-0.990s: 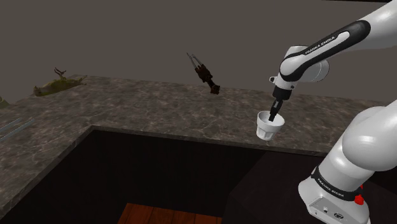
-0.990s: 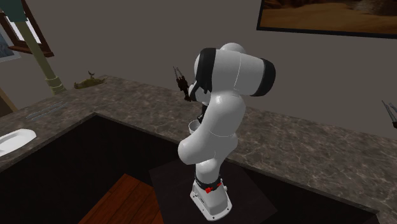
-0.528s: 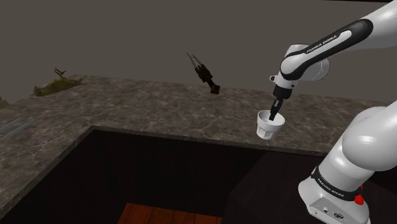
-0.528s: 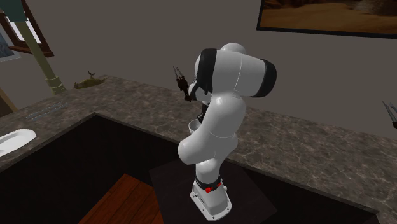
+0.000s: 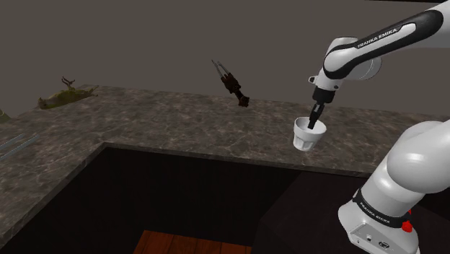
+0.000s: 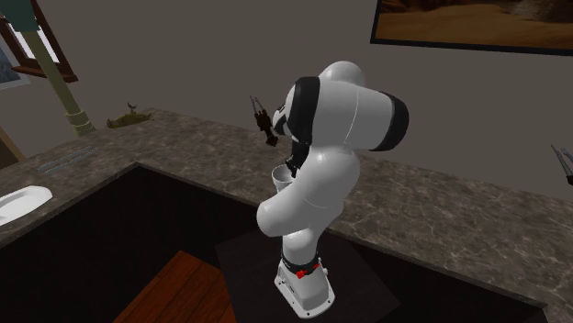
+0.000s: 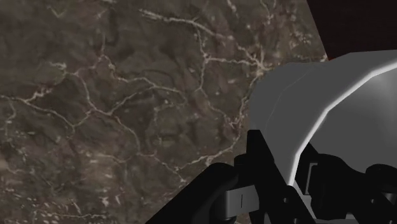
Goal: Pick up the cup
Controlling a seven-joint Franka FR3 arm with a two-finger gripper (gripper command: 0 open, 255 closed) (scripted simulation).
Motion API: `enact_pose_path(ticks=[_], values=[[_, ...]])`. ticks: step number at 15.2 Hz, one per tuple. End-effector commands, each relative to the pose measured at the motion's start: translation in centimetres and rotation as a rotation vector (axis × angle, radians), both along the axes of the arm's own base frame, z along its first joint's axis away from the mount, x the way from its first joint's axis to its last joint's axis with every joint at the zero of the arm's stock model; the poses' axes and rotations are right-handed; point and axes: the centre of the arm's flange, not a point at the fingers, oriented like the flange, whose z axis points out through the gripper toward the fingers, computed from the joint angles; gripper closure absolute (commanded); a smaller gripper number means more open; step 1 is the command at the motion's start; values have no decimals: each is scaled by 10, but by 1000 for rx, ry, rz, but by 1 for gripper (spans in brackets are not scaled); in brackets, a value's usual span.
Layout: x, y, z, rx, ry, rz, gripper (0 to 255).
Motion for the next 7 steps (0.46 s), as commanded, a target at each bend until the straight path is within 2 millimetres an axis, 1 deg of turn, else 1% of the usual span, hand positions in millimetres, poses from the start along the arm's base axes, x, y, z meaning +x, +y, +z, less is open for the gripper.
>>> enact_pose_path(ticks=[1, 5, 7], values=[[0, 1, 10, 0, 0, 0, 255], [0, 1, 32, 0, 0, 0, 255], [0, 1, 32, 0, 0, 0, 255]])
